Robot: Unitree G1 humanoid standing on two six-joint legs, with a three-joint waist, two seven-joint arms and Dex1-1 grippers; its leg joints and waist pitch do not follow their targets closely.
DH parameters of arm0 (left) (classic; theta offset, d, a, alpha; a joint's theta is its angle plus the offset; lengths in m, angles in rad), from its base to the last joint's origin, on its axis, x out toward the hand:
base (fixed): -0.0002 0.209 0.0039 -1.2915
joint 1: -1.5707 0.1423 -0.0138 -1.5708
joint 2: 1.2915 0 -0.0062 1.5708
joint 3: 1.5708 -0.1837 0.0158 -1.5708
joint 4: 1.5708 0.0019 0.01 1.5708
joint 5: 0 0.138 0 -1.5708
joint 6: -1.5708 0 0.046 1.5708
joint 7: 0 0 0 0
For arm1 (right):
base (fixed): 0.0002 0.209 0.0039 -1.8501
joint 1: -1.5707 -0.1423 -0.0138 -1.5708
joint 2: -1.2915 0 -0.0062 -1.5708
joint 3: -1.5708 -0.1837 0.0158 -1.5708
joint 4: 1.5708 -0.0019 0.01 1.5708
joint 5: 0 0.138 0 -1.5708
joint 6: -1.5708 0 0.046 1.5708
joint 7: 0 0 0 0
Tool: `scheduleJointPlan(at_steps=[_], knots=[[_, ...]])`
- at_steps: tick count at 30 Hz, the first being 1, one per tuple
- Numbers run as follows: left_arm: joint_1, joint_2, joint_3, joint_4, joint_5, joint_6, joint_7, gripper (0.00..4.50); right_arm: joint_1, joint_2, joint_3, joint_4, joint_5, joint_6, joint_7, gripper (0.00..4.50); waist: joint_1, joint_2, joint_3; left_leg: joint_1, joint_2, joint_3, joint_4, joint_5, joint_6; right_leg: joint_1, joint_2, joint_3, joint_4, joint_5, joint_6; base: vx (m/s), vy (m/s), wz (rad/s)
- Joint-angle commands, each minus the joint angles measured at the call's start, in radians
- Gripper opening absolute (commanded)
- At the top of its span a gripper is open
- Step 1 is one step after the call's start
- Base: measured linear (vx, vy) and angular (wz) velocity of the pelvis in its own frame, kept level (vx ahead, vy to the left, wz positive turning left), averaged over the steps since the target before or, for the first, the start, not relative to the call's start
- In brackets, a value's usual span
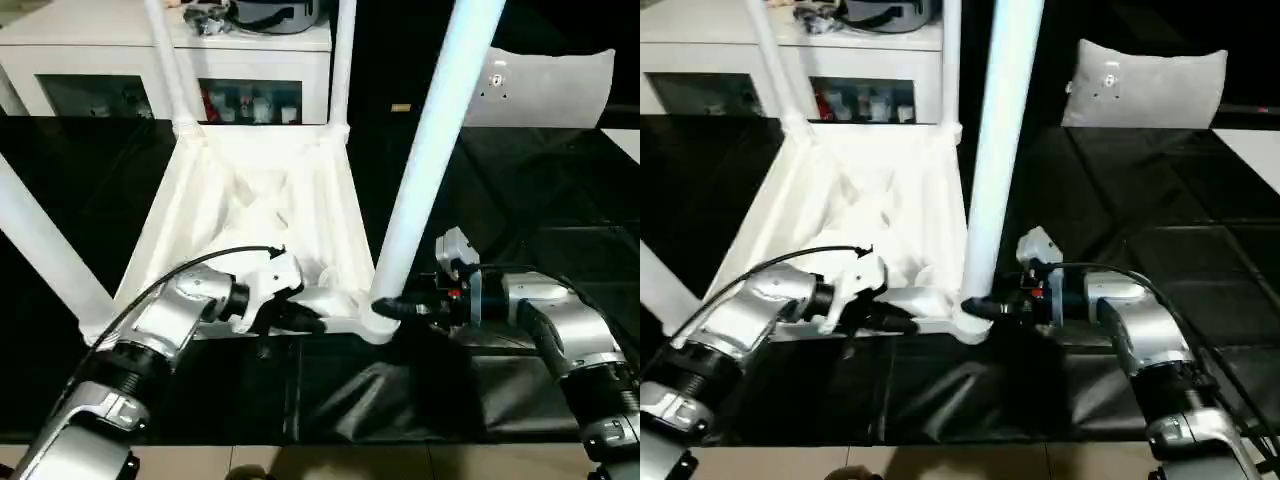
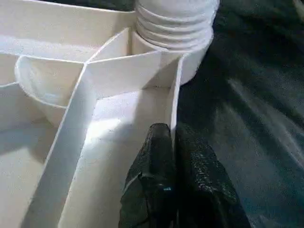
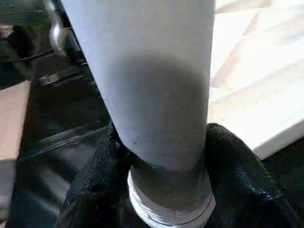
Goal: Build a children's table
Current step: Rotate leg to tighten
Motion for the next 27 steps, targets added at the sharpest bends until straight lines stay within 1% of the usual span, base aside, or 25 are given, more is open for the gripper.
scheduleJointPlan(at_steps=[1, 2, 3, 4, 5, 6, 7, 8, 9, 10, 11, 12, 13, 14, 16, 18, 19, 20, 21, 22, 23, 24, 25, 26, 27], knots=[[-0.035, -0.103, 0.048, -0.036, -0.018, 0.124, 0.187, 0.0, -0.015, 0.113, -0.015, -0.027, -0.026, 0.105, -0.253, 1.97, -0.006, -0.019, -0.06, 0.007, 0.037, -0.016, -0.076, -0.264, 0.011, 0.052, -0.083, 0.047, -0.09, -0.488, -0.119, 0.0, 0.0, 0.0], [-0.037, -0.112, 0.05, -0.037, -0.016, 0.131, 0.202, 0.0, -0.019, 0.124, -0.021, -0.023, -0.034, 0.114, -0.283, 1.97, -0.015, -0.016, -0.057, 0.007, 0.033, -0.019, -0.077, -0.28, -0.006, 0.05, -0.084, 0.041, -0.099, -0.555, -0.092, 0.0, 0.0, 0.0], [-0.05, -0.161, 0.063, -0.041, -0.005, 0.16, 0.278, 0.0, -0.034, 0.172, -0.051, -0.006, -0.065, 0.154, -0.422, 1.97, -0.031, -0.017, -0.057, 0.014, 0.029, -0.02, -0.073, -0.302, -0.016, 0.045, -0.083, 0.037, -0.108, -0.604, -0.071, 0.0, 0.0, 0.0], [-0.053, -0.172, 0.064, -0.041, -0.003, 0.164, 0.292, 0.0, -0.036, 0.181, -0.055, -0.005, -0.072, 0.159, -0.447, 1.97, -0.037, -0.016, -0.056, 0.014, 0.028, -0.022, -0.072, -0.307, -0.017, 0.045, -0.084, 0.033, -0.113, -0.619, -0.064, 0.0, 0.0, 0.0], [-0.058, -0.198, 0.066, -0.041, 0.002, 0.173, 0.325, 0.0, -0.039, 0.203, -0.065, -0.002, -0.085, 0.167, -0.502, 1.97, -0.042, -0.019, -0.058, 0.015, 0.024, -0.019, -0.069, -0.305, -0.01, 0.045, -0.084, 0.032, -0.121, -0.633, -0.043, 0.0, 0.0, 0.0], [-0.061, -0.224, 0.058, -0.037, 0.02, 0.163, 0.363, 0.0, -0.035, 0.227, -0.066, -0.008, -0.089, 0.143, -0.533, 1.97, -0.047, -0.019, -0.059, 0.013, 0.023, -0.019, -0.07, -0.3, 0.002, 0.046, -0.082, 0.031, -0.125, -0.621, -0.038, 0.0, 0.0, 0.0], [-0.063, -0.231, 0.053, -0.035, 0.031, 0.155, 0.376, 0.0, -0.033, 0.235, -0.069, -0.012, -0.085, 0.134, -0.54, 1.97, -0.046, -0.011, -0.057, 0.015, 0.024, -0.02, -0.071, -0.304, 0.007, 0.043, -0.082, 0.03, -0.127, -0.616, -0.035, 0.0, 0.0, 0.0], [-0.063, -0.234, 0.05, -0.035, 0.036, 0.15, 0.382, 0.0, -0.032, 0.239, -0.071, -0.015, -0.082, 0.131, -0.543, 2.32, -0.048, -0.016, -0.06, 0.016, 0.022, -0.017, -0.071, -0.298, 0.018, 0.042, -0.079, 0.031, -0.129, -0.6, -0.03, 0.0, 0.0, 0.0], [-0.06, -0.234, 0.04, -0.043, 0.043, 0.147, 0.376, 0.0, -0.025, 0.25, -0.08, -0.033, -0.063, 0.117, -0.536, 2.52, -0.045, -0.013, -0.061, 0.015, 0.023, -0.016, -0.074, -0.287, 0.027, 0.044, -0.078, 0.033, -0.127, -0.572, -0.035, 0.0, 0.0, 0.0], [-0.06, -0.234, 0.04, -0.043, 0.043, 0.147, 0.376, 0.0, -0.025, 0.25, -0.08, -0.033, -0.063, 0.117, -0.536, 2.66, -0.045, -0.013, -0.061, 0.015, 0.025, -0.016, -0.076, -0.282, 0.03, 0.045, -0.078, 0.034, -0.126, -0.557, -0.039, 0.0, 0.0, 0.0], [-0.052, -0.217, 0.029, -0.05, 0.05, 0.123, 0.351, 0.0, -0.009, 0.239, -0.087, -0.068, -0.047, 0.107, -0.5, 2.66, -0.044, -0.013, -0.061, 0.012, 0.028, -0.017, -0.078, -0.275, 0.033, 0.046, -0.077, 0.036, -0.121, -0.524, -0.049, 0.0, 0.0, 0.0], [-0.048, -0.208, 0.025, -0.054, 0.054, 0.112, 0.341, 0.0, -0.001, 0.231, -0.085, -0.082, -0.047, 0.101, -0.481, 2.76, -0.041, -0.011, -0.063, 0.015, 0.032, -0.017, -0.079, -0.275, 0.035, 0.045, -0.077, 0.04, -0.117, -0.497, -0.059, 0.0, 0.0, 0.0], [-0.046, -0.202, 0.022, -0.057, 0.057, 0.107, 0.336, 0.0, 0.004, 0.226, -0.082, -0.09, -0.049, 0.099, -0.471, 2.88, -0.041, -0.013, -0.064, 0.012, 0.032, -0.018, -0.08, -0.268, 0.037, 0.048, -0.077, 0.041, -0.113, -0.476, -0.064, 0.0, 0.0, 0.0], [-0.043, -0.19, 0.02, -0.061, 0.062, 0.105, 0.332, 0.0, 0.012, 0.209, -0.078, -0.106, -0.051, 0.096, -0.451, 3.01, -0.038, -0.013, -0.066, 0.009, 0.034, -0.017, -0.081, -0.251, 0.039, 0.05, -0.078, 0.044, -0.106, -0.435, -0.077, 0.0, 0.0, 0.0], [-0.039, -0.17, 0.016, -0.064, 0.065, 0.091, 0.318, 0.0, 0.022, 0.178, -0.075, -0.123, -0.047, 0.081, -0.411, 3.1, -0.033, -0.013, -0.07, 0.008, 0.035, -0.014, -0.077, -0.217, 0.047, 0.053, -0.079, 0.048, -0.095, -0.368, -0.103, 0.0, 0.0, 0.0], [-0.03, -0.134, 0.002, -0.068, 0.068, 0.061, 0.274, 0.0, 0.022, 0.123, -0.078, -0.119, -0.036, 0.042, -0.337, 3.33, -0.028, -0.015, -0.074, 0.003, 0.034, -0.01, -0.072, -0.163, 0.064, 0.058, -0.077, 0.05, -0.082, -0.272, -0.137, 0.0, 0.0, 0.0], [-0.027, -0.124, -0.002, -0.069, 0.066, 0.047, 0.256, 0.0, 0.019, 0.109, -0.08, -0.113, -0.033, 0.028, -0.313, 3.33, -0.025, -0.015, -0.075, 0.002, 0.033, -0.009, -0.071, -0.154, 0.069, 0.059, -0.078, 0.05, -0.08, -0.257, -0.144, 0.0, 0.0, 0.0], [-0.025, -0.117, -0.003, -0.071, 0.062, 0.043, 0.24, 0.0, 0.017, 0.095, -0.082, -0.106, -0.031, 0.018, -0.291, 3.52, -0.021, -0.013, -0.079, -0.004, 0.034, -0.009, -0.067, -0.12, 0.079, 0.064, -0.078, 0.051, -0.071, -0.203, -0.157, 0.0, 0.0, 0.0], [-0.02, -0.101, -0.007, -0.072, 0.056, 0.016, 0.206, 0.0, 0.015, 0.066, -0.085, -0.095, -0.03, -0.004, -0.251, 3.59, -0.019, -0.015, -0.079, -0.005, 0.033, -0.008, -0.065, -0.1, 0.09, 0.063, -0.077, 0.051, -0.067, -0.173, -0.168, 0.0, 0.0, 0.0], [-0.02, -0.101, -0.007, -0.072, 0.056, 0.016, 0.206, 0.0, 0.015, 0.066, -0.085, -0.095, -0.03, -0.004, -0.251, 3.59, -0.016, -0.015, -0.08, -0.005, 0.034, -0.008, -0.064, -0.095, 0.095, 0.062, -0.076, 0.05, -0.066, -0.164, -0.172, 0.0, 0.0, 0.0], [-0.015, -0.091, -0.01, -0.073, 0.051, -0.01, 0.179, 0.0, 0.014, 0.049, -0.084, -0.089, -0.033, -0.019, -0.229, 3.68, -0.015, -0.013, -0.079, -0.004, 0.035, -0.007, -0.064, -0.095, 0.1, 0.059, -0.075, 0.051, -0.064, -0.154, -0.181, 0.0, 0.0, 0.0], [-0.01, -0.082, -0.012, -0.075, 0.046, -0.028, 0.156, 0.0, 0.013, 0.034, -0.082, -0.084, -0.036, -0.029, -0.21, 3.79, -0.015, -0.013, -0.077, -0.002, 0.037, -0.007, -0.065, -0.113, 0.099, 0.057, -0.074, 0.05, -0.067, -0.17, -0.184, 0.0, 0.0, 0.0], [0.003, -0.055, -0.015, -0.083, 0.026, -0.059, 0.089, 0.0, 0.011, -0.01, -0.073, -0.079, -0.036, -0.039, -0.138, 3.9, -0.013, -0.015, -0.078, -0.002, 0.037, -0.008, -0.065, -0.12, 0.096, 0.058, -0.075, 0.049, -0.066, -0.18, -0.184, 0.0, 0.0, 0.0], [0.007, -0.037, -0.02, -0.085, 0.018, -0.072, 0.054, 0.0, 0.013, -0.043, -0.057, -0.085, -0.033, -0.041, -0.072, 3.9, -0.008, -0.009, -0.075, -0.001, 0.039, -0.008, -0.065, -0.139, 0.093, 0.059, -0.077, 0.049, -0.068, -0.206, -0.182, 0.0, 0.0, 0.0], [0.008, -0.024, -0.024, -0.086, 0.015, -0.078, 0.031, 0.0, 0.015, -0.067, -0.042, -0.091, -0.031, -0.045, -0.024, 3.9, -0.005, -0.009, -0.072, 0.002, 0.042, -0.006, -0.067, -0.153, 0.09, 0.055, -0.074, 0.051, -0.072, -0.225, -0.179, 0.0, 0.0, 0.0]])
